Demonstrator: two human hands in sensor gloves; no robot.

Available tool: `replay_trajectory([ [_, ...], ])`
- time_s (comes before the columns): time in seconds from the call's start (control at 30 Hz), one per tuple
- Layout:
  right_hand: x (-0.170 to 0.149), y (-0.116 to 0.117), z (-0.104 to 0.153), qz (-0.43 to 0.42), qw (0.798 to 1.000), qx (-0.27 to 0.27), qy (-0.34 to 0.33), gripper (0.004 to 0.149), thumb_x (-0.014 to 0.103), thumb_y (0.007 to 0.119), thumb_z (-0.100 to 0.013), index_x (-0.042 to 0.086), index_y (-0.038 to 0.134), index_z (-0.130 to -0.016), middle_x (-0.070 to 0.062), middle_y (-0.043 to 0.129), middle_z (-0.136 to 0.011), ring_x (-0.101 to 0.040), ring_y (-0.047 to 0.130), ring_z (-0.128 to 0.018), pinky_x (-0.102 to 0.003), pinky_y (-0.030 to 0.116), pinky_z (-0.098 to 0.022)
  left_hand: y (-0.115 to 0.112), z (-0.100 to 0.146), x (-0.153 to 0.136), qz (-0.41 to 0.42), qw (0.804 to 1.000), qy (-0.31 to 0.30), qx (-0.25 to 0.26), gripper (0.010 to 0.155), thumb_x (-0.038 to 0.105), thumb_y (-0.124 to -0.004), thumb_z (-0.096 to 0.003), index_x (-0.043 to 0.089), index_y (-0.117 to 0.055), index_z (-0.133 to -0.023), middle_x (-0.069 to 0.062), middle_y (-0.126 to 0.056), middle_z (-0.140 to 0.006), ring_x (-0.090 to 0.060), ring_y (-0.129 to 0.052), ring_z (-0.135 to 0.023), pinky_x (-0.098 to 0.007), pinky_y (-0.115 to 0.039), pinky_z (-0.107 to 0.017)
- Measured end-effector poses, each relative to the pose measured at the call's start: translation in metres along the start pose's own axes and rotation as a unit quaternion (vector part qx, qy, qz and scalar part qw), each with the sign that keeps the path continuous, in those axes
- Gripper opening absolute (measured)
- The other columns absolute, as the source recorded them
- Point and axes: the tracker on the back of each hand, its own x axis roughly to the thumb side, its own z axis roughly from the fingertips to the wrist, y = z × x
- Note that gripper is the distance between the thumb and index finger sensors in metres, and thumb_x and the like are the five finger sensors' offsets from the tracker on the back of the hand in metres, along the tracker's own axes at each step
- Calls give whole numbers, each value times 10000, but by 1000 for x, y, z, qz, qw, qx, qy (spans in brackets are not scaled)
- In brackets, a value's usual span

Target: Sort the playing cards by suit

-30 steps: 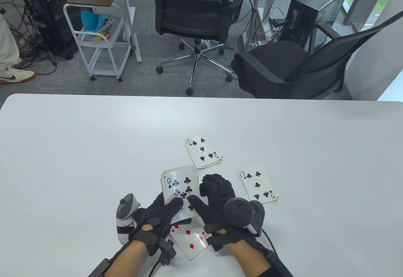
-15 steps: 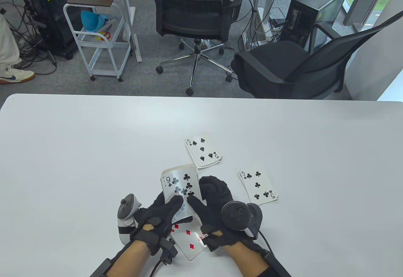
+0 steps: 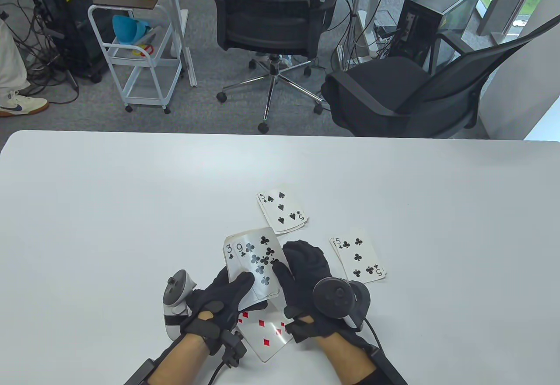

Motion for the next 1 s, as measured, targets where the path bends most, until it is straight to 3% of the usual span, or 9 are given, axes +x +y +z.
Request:
replay_trajectory([
  [0.23,-27,-24,-9,-4,998,-33,57,388,365,772,-543,210,773,-899,-133,709,-999,-457,649,-972,-694,488,-695,2,0,6,-5,1000,-11,7,631,456,-804,-540,274,-512,-1069,-26,-690,-1069,-334,-847,-922,-453,-902,-557],
  [0.53,-92,-85,-17,63,973,-123,185,382,356,775,-549,195,777,-896,-154,672,-1018,-476,605,-983,-702,466,-693,6,0,10,1,1000,-18,14,629,457,-802,-542,272,-514,-1069,-27,-691,-1068,-331,-850,-920,-453,-903,-555],
  [0.6,-106,-91,-17,84,966,-104,223,384,352,777,-553,184,779,-898,-171,638,-1037,-493,558,-998,-713,437,-695,6,-1,11,1,1000,-20,16,630,457,-803,-540,273,-514,-1069,-25,-694,-1066,-333,-850,-919,-453,-903,-555],
  [0.77,-131,-89,-19,148,944,21,293,384,348,776,-570,153,784,-900,-206,564,-1076,-526,442,-1028,-737,369,-695,5,-2,10,0,1000,-16,16,630,455,-802,-541,271,-513,-1069,-29,-693,-1066,-333,-849,-920,-454,-903,-554],
  [0.87,-136,-79,-21,195,917,102,332,390,343,777,-581,125,785,-903,-223,516,-1096,-536,376,-1043,-748,328,-694,5,-2,9,0,1000,-15,13,627,455,-801,-541,271,-515,-1068,-32,-693,-1066,-335,-851,-918,-454,-903,-552],
  [1.0,-140,-64,-22,296,880,118,353,430,347,832,-566,113,754,-919,-227,479,-1110,-534,339,-1050,-750,305,-696,5,-1,9,0,1000,-15,12,628,454,-801,-541,270,-514,-1068,-32,-692,-1066,-334,-849,-919,-455,-902,-553],
])
